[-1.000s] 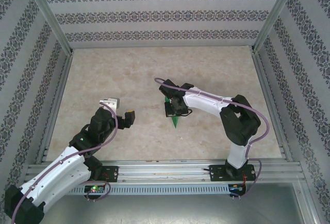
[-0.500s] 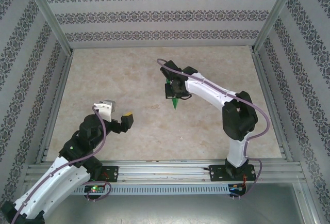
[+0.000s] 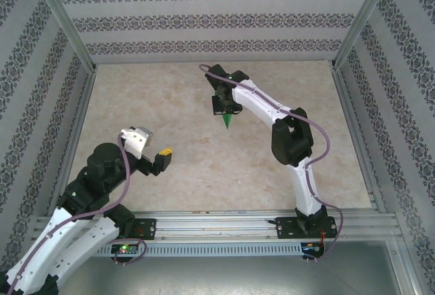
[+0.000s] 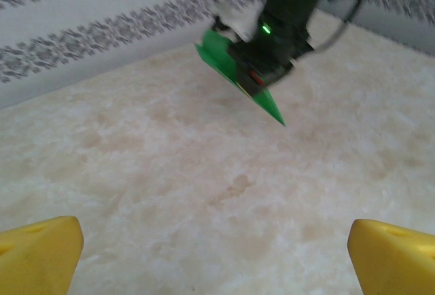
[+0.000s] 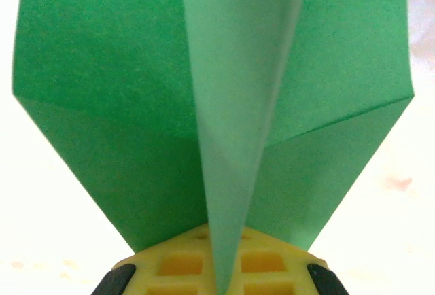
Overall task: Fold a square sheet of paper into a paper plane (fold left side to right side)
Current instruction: Place the paper plane at the center of the table.
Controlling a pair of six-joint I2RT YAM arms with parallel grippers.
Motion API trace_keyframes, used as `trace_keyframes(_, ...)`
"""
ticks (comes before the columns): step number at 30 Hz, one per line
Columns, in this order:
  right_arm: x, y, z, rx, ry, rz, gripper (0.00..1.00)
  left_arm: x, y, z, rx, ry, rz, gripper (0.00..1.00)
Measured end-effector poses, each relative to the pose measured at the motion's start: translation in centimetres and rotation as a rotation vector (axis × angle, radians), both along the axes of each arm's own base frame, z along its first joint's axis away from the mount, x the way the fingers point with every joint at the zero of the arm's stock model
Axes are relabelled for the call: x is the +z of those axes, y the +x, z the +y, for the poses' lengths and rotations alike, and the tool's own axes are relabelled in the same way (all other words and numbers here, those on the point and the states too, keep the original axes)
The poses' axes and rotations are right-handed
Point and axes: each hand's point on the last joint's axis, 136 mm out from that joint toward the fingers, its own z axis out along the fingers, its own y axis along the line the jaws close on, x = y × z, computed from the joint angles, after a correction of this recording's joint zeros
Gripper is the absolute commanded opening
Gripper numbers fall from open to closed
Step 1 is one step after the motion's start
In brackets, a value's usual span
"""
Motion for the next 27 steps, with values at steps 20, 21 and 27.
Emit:
trace_keyframes(20,-4.2,3.7,-0.4,-0.042,-0.011,0.082,0.0,-6.7,1.5,-3.2,-0.135,0.095,0.143,1.0)
trace_keyframes(21,-4.3,3.8,-0.4,-0.043,-0.012,0.084,0.0,-6.7,1.5,-3.1,-0.133,0.099,0.141,1.0)
trace_keyframes(27,-5.2,3.7,-0.4,-0.043,-0.025,0.105,0.0,-7.0,1.7,-3.1,-0.13,0.114,0.146,1.0)
